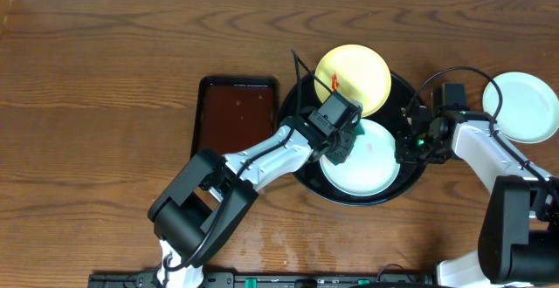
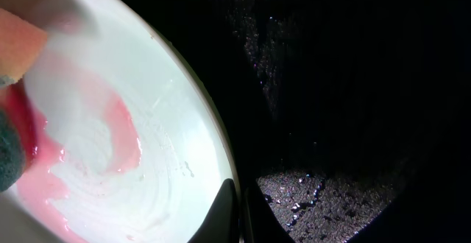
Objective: Clean dirty plates on tray and stack at the side
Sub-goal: 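Scrub the red smear on the pale blue plate with the sponge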
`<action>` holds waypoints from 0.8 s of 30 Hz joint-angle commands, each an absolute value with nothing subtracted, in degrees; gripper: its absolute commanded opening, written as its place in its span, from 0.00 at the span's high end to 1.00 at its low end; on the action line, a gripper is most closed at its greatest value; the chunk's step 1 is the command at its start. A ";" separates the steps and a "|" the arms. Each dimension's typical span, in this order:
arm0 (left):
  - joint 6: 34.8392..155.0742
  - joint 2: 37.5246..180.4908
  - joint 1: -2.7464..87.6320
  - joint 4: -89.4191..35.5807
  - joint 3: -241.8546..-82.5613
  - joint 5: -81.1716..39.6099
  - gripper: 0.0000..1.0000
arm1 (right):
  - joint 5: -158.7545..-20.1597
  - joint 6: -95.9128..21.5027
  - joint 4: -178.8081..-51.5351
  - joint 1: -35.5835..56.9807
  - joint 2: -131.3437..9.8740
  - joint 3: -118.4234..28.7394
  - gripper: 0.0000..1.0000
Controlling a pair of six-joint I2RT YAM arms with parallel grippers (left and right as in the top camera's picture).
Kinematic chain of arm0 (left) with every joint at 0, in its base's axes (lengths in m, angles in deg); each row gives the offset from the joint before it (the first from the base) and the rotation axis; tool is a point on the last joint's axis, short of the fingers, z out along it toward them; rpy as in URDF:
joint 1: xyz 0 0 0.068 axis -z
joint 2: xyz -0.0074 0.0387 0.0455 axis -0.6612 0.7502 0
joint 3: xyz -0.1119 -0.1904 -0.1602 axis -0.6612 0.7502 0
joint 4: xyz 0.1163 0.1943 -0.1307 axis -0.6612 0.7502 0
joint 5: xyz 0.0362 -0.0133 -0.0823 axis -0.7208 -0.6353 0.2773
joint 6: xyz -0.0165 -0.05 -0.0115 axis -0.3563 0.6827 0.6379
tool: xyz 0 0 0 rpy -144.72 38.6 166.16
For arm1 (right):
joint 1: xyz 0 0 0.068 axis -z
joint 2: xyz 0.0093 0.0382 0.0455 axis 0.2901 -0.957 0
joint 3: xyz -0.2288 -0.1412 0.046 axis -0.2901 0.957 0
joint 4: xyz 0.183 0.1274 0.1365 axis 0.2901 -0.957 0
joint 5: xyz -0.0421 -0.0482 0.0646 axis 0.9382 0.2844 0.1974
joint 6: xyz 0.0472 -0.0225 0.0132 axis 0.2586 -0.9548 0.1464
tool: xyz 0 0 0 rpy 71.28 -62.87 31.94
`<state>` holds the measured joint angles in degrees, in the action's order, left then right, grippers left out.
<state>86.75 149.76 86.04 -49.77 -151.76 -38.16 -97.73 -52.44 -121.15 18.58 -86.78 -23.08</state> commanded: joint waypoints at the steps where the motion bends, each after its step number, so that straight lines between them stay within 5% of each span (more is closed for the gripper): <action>1: 86.75 148.93 86.28 -50.10 -150.12 -38.55 0.92 | -97.75 -53.14 -121.22 18.69 -86.62 -24.05 0.99; 17: 97.02 141.24 83.65 -58.60 -152.37 -23.53 0.93 | -97.75 -53.14 -121.22 18.69 -86.62 -24.05 0.98; 24: 97.04 128.69 76.55 -40.13 -152.37 -34.51 0.92 | -97.75 -53.14 -122.07 18.69 -86.62 -24.02 0.85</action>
<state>96.54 133.59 79.94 -48.26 -151.04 -26.64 -97.62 -52.68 -121.52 18.58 -86.78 -23.11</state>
